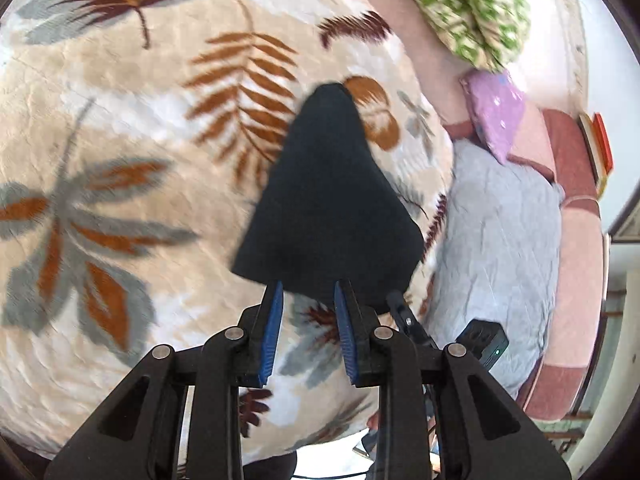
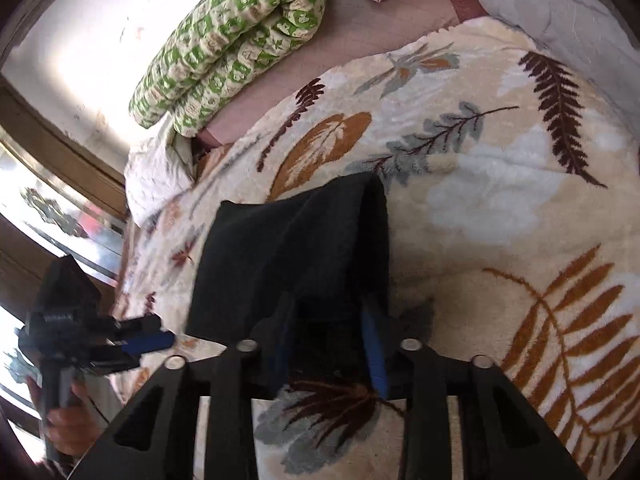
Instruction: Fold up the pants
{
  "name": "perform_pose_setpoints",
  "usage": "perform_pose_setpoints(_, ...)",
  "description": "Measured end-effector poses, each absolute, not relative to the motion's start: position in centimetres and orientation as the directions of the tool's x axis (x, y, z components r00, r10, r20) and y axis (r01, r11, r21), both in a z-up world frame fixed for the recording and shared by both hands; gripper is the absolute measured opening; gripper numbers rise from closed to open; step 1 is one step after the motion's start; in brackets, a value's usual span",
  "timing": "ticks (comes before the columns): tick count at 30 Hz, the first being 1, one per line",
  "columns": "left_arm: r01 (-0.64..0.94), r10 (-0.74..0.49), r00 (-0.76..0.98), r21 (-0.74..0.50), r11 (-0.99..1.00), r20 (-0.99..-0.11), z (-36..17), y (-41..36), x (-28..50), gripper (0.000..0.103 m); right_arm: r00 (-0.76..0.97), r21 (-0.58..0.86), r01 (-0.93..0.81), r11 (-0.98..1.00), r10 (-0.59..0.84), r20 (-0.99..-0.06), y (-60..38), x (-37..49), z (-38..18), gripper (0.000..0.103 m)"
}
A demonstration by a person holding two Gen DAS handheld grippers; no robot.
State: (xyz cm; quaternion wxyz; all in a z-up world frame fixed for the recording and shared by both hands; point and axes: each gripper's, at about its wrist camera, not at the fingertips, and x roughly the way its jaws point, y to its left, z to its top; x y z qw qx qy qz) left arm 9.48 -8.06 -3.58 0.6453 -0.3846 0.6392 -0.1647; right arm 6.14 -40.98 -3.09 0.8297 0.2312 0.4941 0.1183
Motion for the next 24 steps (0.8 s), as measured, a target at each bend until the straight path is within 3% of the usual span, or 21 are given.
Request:
perform_pose_setpoints(3, -0.268, -0.700, 0.102, -0.697, 0.665, -0.707, -4.2, -7.8, 11.1, 0.024, 0.458, 0.547, 0.090, 0.832, 0.453, -0.765, -42.0, 5.8, -4.5, 0.030)
perform_pose_setpoints(6, -0.195, -0.673, 0.073, -0.672, 0.714, -0.736, -3.9, -8.4, 12.9, 0.039, 0.490, 0.622, 0.080, 0.779, 0.513, -0.705, -43.0, 5.4, -3.2, 0.034)
perform_pose_setpoints(8, -0.128, -0.650, 0.078, -0.654, 0.746, -0.756, -3.3, -8.9, 14.1, 0.047, 0.517, 0.685, 0.093, 0.723, 0.552, -0.654, -44.2, 5.4, -2.2, 0.059)
perform_pose_setpoints(10, -0.039, -0.584, 0.096, -0.589, 0.807, -0.806, -2.4, -9.6, 15.0, 0.050, 0.545, 0.718, 0.116, 0.686, 0.561, -0.624, -45.1, 5.6, -1.5, 0.068)
perform_pose_setpoints(12, 0.061, -0.501, 0.113, -0.497, 0.865, -0.858, -1.9, -10.5, 15.7, 0.059, 0.538, 0.713, 0.120, 0.690, 0.559, -0.631, -45.4, 6.2, -1.1, 0.068)
perform_pose_setpoints(14, 0.123, -0.465, 0.099, -0.453, 0.883, -0.880, -2.3, -11.4, 16.2, 0.060, 0.522, 0.688, 0.116, 0.716, 0.546, -0.656, -45.1, 6.9, -1.1, 0.068)
perform_pose_setpoints(24, 0.198, -0.541, -0.015, -0.533, 0.823, -0.841, -5.3, -13.8, 16.8, 0.060, 0.374, 0.609, 0.089, 0.788, 0.540, -0.754, -42.2, 11.5, -5.3, 0.071)
